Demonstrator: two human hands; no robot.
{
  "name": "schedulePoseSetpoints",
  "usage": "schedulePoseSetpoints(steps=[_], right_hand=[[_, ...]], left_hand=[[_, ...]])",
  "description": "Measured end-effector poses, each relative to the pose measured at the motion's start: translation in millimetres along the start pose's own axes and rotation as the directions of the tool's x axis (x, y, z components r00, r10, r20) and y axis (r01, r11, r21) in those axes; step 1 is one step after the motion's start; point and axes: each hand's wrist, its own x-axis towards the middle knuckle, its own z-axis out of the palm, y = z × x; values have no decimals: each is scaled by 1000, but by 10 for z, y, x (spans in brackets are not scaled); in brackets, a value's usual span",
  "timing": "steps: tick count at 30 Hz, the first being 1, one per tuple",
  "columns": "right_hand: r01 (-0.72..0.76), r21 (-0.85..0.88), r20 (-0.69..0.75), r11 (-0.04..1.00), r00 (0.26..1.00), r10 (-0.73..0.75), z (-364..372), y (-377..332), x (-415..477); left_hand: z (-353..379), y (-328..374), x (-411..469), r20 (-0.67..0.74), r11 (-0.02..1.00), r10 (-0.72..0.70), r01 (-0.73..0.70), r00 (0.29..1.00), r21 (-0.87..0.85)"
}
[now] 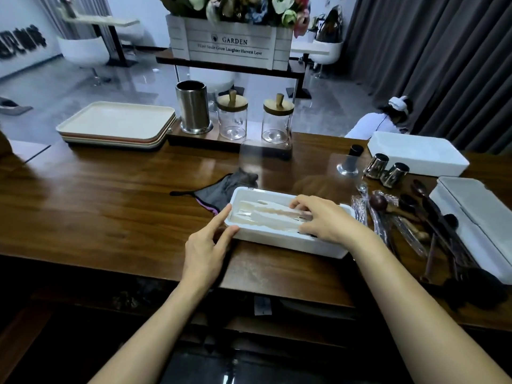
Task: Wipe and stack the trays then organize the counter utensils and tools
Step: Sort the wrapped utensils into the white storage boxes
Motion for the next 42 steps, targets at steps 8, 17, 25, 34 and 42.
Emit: schedulePoseSetpoints(steps=[8,17,25,34,42], right_hand=[[32,29,19,999,999,-33,-78,86,-145],[1,285,-9,958,1000,2,-60,249,-204],[26,274,-183,961,983,25,-28,181,-209],[115,182,-341,977,939,-47,18,-49,-153],[232,-147,-588,962,761,-273,-474,-258,-187]], left_hand=[[-2,19,-13,-9,1000,2,-2,1000,-5],[-6,31,-14,-7,1000,-5,5,1000,-20],[-1,31,-20,-9,998,-24,23,1000,-53],[-6,46,-18,-5,998,-34,34,999,-43],[-2,38,-18,-7,999,-17,17,1000,-43]])
